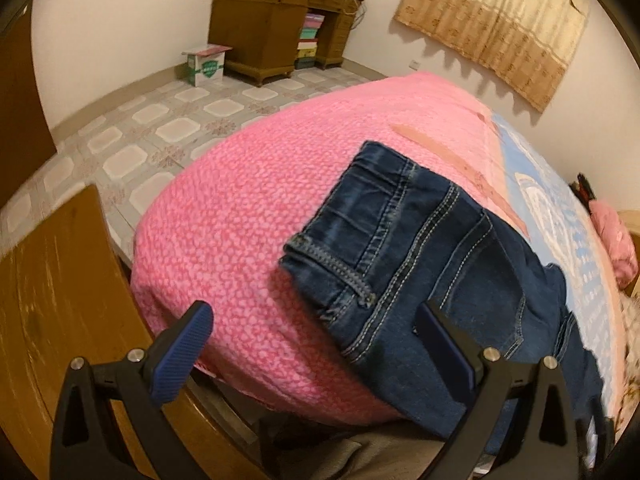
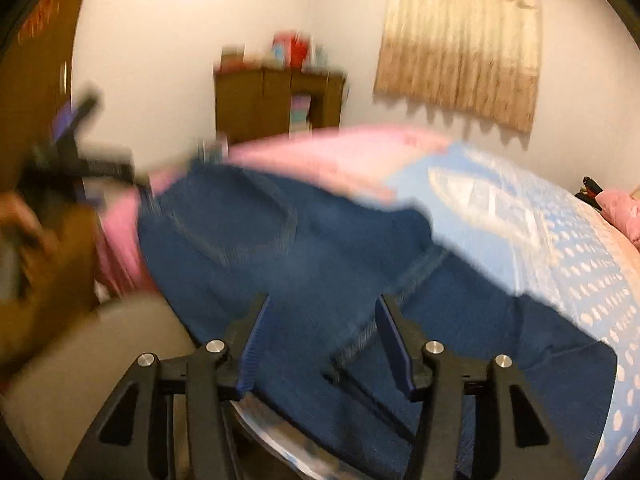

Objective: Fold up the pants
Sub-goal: 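Grasp the leg hem with the right tool and lift it toward the waistband, then grasp the jeans leg hem with the left tool and lift it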

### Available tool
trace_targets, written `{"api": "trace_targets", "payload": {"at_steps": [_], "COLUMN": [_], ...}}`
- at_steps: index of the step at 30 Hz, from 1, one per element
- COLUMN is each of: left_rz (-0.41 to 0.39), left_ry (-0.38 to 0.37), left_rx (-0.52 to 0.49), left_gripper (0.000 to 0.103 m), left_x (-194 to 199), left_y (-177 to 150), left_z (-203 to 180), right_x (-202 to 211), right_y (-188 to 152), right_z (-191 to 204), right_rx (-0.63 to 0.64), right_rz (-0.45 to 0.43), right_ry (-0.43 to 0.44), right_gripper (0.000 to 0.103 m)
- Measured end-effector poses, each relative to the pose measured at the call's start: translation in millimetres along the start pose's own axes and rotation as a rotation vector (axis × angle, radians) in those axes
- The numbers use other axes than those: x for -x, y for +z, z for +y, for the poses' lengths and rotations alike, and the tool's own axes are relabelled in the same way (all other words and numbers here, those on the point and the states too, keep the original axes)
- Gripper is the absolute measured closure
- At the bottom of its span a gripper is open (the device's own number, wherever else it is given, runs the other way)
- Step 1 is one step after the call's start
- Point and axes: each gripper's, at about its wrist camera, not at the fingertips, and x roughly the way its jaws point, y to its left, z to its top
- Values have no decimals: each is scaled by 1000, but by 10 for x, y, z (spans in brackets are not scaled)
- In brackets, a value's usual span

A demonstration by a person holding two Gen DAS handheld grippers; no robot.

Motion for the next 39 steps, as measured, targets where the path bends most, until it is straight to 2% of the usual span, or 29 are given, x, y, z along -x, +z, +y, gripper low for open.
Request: {"api": "trace_targets", "payload": {"at_steps": [2,4,6,8,10,11,12,15,17,18,19,21,22,23,26,30,34,39], "left_rz": [12,28,45,51,77,80,63,27,12,13,24,46,44,37,5,-20,-84,-135], "left_ry": [-29,-86,-136,-177,-248,-271,-261,-270,-294,-312,-352,-460,-491,-489,-381,-267,-154,-102], "left_rx": [50,117,176,235,326,375,398,419,422,431,437,476,490,478,357,255,75,-53], "left_gripper": [0,0,0,0,2,2,1,2,11,27,58,69,71,71,71,71,72,73], "left_x": [-30,-98,-204,-335,-529,-605,-619,-613,-582,-594,-630,-679,-673,-649,-557,-443,-273,-127], "left_y": [-37,-104,-150,-172,-182,-188,-190,-146,-103,-98,-97,-110,-117,-114,-64,14,114,195], "left_z": [20,30,28,34,56,65,66,-15,-42,-14,20,114,140,123,-68,-294,-683,-927], "right_x": [72,-16,-122,-119,-81,-45,-28,-17,26,22,31,47,48,47,73,165,238,286], "right_y": [96,95,10,-105,-216,-255,-290,-257,-285,-270,-257,-282,-295,-305,-342,-410,-455,-456], "right_z": [-82,-247,-465,-642,-782,-793,-776,-734,-692,-677,-654,-661,-663,-668,-728,-857,-945,-983], "right_rx": [-30,-68,-155,-265,-351,-366,-374,-360,-351,-354,-364,-390,-402,-415,-456,-511,-555,-581], "right_rz": [-55,-17,52,88,112,117,121,130,135,135,132,132,134,136,140,133,120,109], "right_ry": [-82,-175,-191,-193,-203,-205,-209,-209,-201,-193,-183,-169,-166,-163,-164,-178,-189,-189], "right_gripper": [48,48,48,48,48,48,48,48,48,48,48,48,48,48,48,48,48,48]}}
